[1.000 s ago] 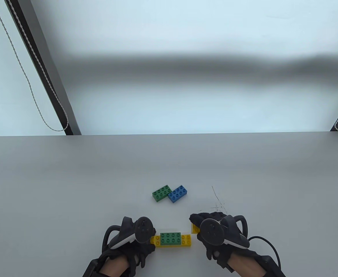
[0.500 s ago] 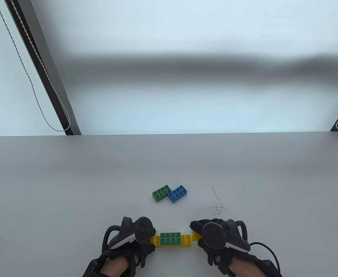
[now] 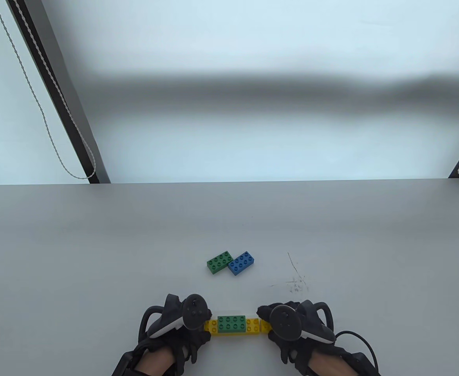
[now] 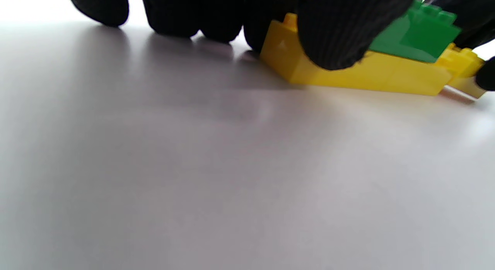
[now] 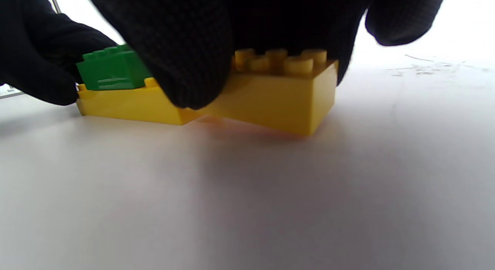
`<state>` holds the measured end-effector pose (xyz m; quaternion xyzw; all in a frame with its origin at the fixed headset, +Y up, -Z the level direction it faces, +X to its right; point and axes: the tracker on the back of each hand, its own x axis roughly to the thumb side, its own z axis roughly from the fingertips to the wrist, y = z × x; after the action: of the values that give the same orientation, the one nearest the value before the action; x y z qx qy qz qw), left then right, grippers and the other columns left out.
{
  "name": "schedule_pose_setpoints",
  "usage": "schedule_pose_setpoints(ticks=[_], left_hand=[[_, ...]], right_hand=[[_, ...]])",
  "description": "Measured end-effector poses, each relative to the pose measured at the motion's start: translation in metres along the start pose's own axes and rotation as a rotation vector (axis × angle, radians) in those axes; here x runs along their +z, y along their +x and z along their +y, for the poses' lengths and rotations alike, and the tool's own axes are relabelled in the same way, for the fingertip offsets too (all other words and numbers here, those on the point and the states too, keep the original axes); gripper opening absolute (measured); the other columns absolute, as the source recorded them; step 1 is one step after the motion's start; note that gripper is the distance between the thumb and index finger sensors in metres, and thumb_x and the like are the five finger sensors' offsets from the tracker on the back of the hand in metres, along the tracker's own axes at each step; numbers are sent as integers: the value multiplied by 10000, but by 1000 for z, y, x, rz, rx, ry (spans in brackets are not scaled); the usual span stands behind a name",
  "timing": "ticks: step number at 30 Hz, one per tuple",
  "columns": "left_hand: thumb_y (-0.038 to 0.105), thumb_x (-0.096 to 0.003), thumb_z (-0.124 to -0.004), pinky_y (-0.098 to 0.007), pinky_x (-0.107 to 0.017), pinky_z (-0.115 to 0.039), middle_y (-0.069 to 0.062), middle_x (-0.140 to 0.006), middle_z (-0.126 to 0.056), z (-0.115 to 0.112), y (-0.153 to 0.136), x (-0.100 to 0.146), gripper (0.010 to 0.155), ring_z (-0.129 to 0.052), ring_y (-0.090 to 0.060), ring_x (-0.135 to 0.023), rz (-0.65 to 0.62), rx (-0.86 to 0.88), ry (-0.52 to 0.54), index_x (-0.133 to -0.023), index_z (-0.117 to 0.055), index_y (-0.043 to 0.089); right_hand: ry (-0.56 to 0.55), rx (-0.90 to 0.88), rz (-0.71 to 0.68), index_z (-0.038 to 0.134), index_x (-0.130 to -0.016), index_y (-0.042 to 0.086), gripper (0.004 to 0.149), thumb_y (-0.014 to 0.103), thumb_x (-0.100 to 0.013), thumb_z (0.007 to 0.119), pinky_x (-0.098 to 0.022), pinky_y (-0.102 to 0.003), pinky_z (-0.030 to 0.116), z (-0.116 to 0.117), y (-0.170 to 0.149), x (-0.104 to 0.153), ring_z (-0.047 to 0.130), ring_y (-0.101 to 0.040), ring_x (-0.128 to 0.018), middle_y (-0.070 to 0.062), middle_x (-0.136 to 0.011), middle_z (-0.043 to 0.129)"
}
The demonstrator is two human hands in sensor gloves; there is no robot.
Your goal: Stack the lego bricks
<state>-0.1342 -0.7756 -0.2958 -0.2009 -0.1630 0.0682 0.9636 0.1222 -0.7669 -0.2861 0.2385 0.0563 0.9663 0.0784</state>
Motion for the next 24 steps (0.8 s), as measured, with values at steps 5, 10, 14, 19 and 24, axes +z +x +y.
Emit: schedule_pose_setpoints(ticks=[5,10,14,19,24], left_hand=[[494,-395,-808,-614,-702,-557,-38,-1079,-573,0,0,0,632,-583,-317,-960,0,0,0,-968,-627,296],[494,-395,-807,-613,-702,-558,-40,-1079,-572,0,0,0,632,-582,-317,-960,0,0,0,-968,-627,296],[494,-395,-807,-613,-702,-558,-39,-1079,-572,0,0,0,632,-583,-316,-960,0,0,0,-968,-627,296],[494,-395,-807,-613,-701,-559,-39,-1079,-572,0,0,0,633,-582,-317,-960,0,0,0,-969,-626,298],[491,-396,-805,-613,-701,-558,-38,-1080,-570,0,0,0,630,-583,-317,-960,2,4,-1,-969,-626,299]], right_hand=[[1,9,-4,739,-886,178,641,290,-296,962,-580,-622,703,2,2,-1,917,-378,-722,-82,-862,877],[7,30,-12,740,-885,176,641,289,-295,962,-580,-621,703,4,5,-2,918,-374,-723,-83,-862,879],[12,33,-12,739,-886,173,642,289,-295,962,-579,-620,704,5,6,-3,917,-376,-723,-85,-861,880],[15,21,-2,734,-888,172,645,289,-296,960,-579,-619,705,3,6,-3,918,-375,-724,-85,-862,879],[16,15,8,733,-890,171,644,289,-298,957,-579,-619,705,3,6,-3,914,-373,-728,-87,-863,876]])
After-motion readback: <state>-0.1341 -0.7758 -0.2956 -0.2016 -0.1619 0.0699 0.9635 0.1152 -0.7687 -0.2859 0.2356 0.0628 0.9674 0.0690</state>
